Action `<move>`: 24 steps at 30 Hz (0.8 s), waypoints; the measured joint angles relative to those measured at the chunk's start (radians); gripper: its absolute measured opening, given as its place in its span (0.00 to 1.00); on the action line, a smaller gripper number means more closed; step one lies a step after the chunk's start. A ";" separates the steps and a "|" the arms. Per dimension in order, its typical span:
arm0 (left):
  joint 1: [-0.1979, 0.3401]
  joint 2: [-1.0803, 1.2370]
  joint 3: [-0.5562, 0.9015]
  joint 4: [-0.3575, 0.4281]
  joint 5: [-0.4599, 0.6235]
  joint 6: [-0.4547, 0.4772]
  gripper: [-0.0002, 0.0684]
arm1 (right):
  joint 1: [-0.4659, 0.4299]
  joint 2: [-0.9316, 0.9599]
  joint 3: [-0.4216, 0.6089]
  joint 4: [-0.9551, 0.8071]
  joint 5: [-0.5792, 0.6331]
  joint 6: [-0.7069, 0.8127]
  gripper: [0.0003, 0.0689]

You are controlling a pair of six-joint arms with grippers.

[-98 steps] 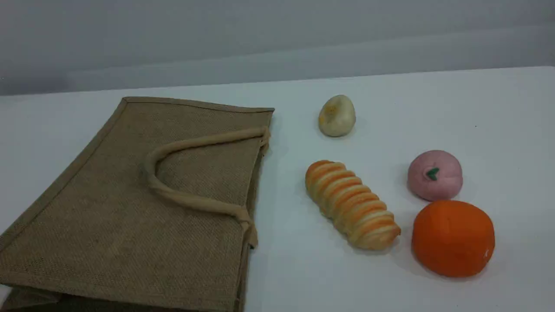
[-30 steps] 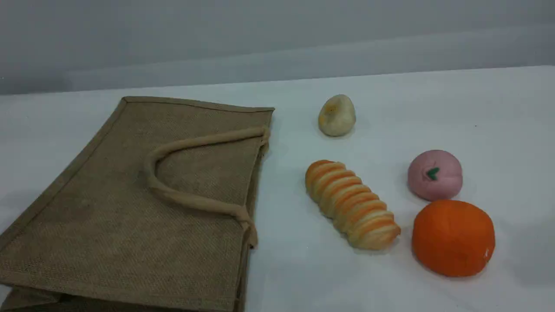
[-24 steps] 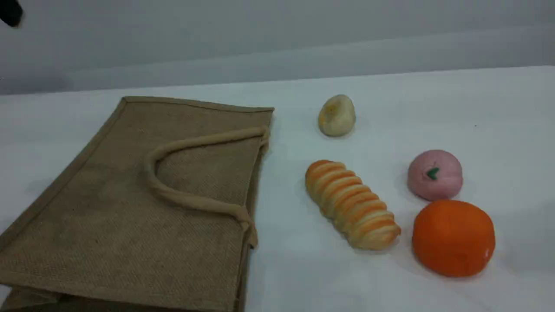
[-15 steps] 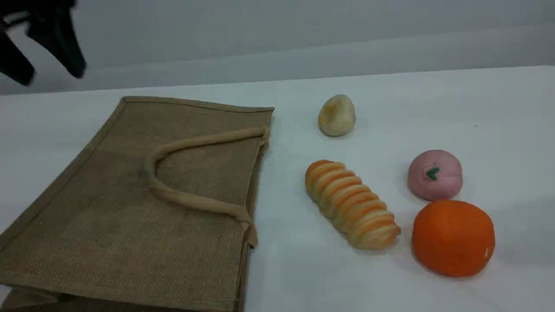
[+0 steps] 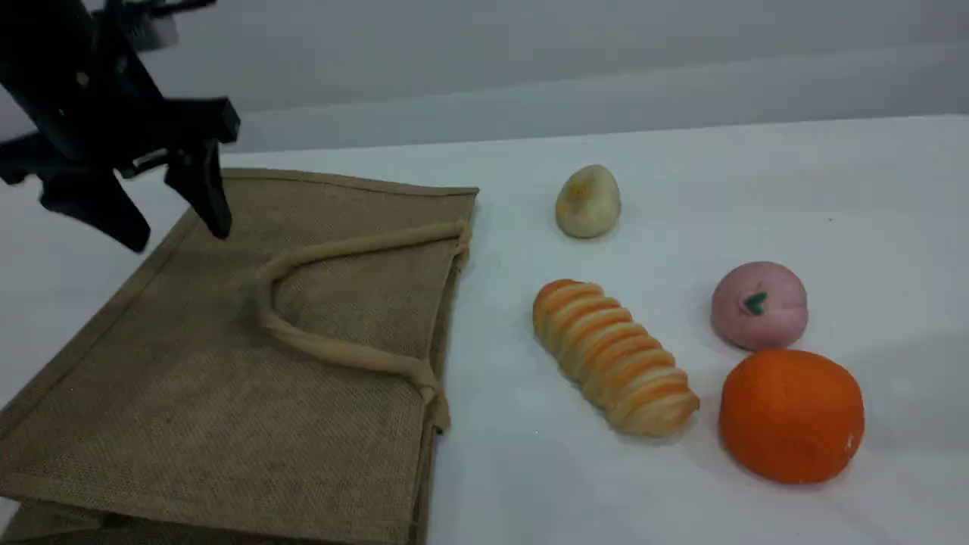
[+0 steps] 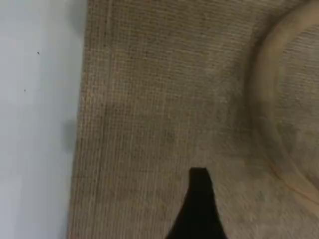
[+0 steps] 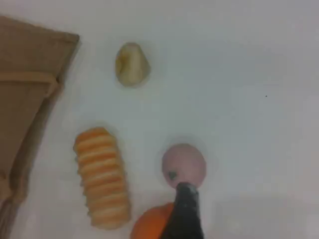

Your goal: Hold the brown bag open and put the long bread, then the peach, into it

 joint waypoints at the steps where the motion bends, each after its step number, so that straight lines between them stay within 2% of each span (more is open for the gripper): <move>1: 0.000 0.015 0.000 0.000 -0.006 -0.006 0.76 | 0.000 0.000 0.000 0.000 -0.002 0.000 0.82; 7: 0.000 0.101 -0.004 -0.021 -0.063 -0.008 0.76 | 0.000 0.000 0.000 0.001 -0.005 0.000 0.82; 13: -0.019 0.180 -0.069 -0.055 -0.055 -0.008 0.76 | 0.000 0.000 0.000 0.001 -0.005 0.000 0.82; 24: -0.059 0.286 -0.188 -0.054 -0.041 -0.011 0.76 | 0.000 0.000 0.000 0.002 -0.005 -0.004 0.82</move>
